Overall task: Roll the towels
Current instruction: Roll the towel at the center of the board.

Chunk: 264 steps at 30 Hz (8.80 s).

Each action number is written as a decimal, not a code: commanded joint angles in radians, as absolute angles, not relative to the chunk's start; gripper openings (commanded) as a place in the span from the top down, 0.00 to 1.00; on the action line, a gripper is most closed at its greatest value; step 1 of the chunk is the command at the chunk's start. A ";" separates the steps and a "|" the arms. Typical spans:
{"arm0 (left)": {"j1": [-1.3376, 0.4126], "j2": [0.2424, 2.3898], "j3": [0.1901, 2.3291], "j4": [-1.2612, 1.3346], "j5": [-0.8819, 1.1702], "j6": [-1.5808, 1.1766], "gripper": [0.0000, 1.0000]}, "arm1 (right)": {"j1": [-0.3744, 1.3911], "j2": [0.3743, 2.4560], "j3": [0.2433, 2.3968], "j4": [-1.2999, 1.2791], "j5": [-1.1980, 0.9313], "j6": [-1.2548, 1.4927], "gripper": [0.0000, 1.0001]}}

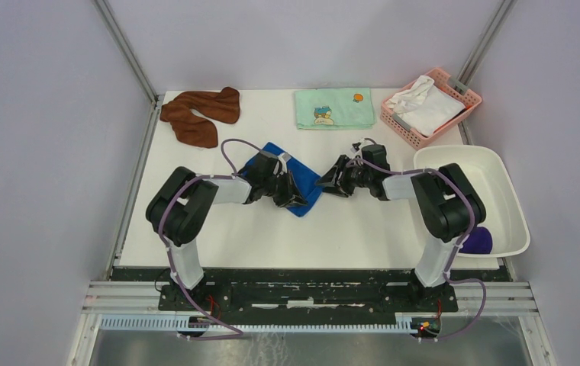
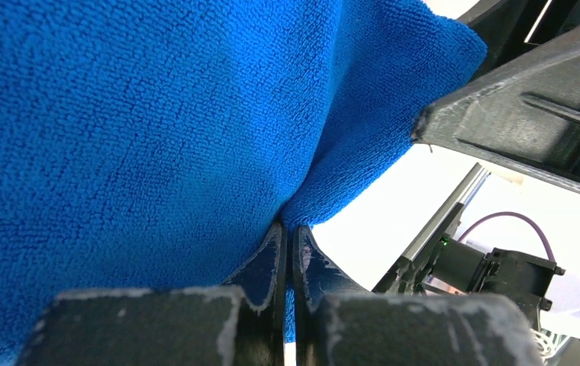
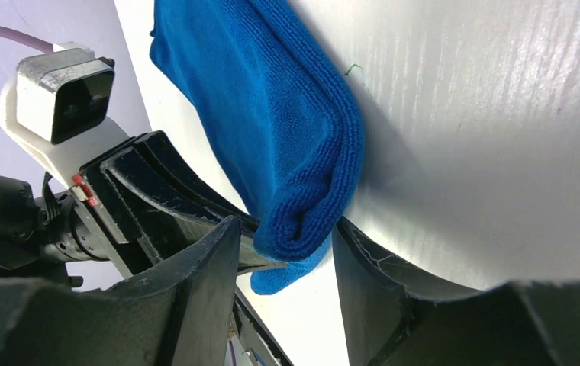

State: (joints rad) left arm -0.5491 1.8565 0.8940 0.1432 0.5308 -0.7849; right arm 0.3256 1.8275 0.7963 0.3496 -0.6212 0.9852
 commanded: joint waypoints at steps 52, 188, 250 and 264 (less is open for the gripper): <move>-0.528 1.858 0.942 -0.011 0.415 -0.700 0.97 | 0.330 1.924 1.157 -0.173 -0.537 1.016 0.71; -1.120 2.007 1.320 -0.296 -0.762 0.026 0.45 | 0.359 2.057 1.237 -0.277 -0.396 0.937 0.71; -0.574 1.888 1.011 -0.059 0.573 -0.604 0.85 | 0.282 1.625 0.896 -0.046 -0.459 0.819 0.31; -0.482 1.932 0.819 0.398 0.805 -1.027 0.85 | 0.386 1.759 0.896 0.125 -0.427 0.936 0.32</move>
State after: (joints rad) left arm -0.4980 1.9015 0.8833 0.2035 0.7181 -0.8192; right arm 0.3801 1.7378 0.8932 -0.0048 -0.4358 0.8761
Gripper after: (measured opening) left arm 0.195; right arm 0.689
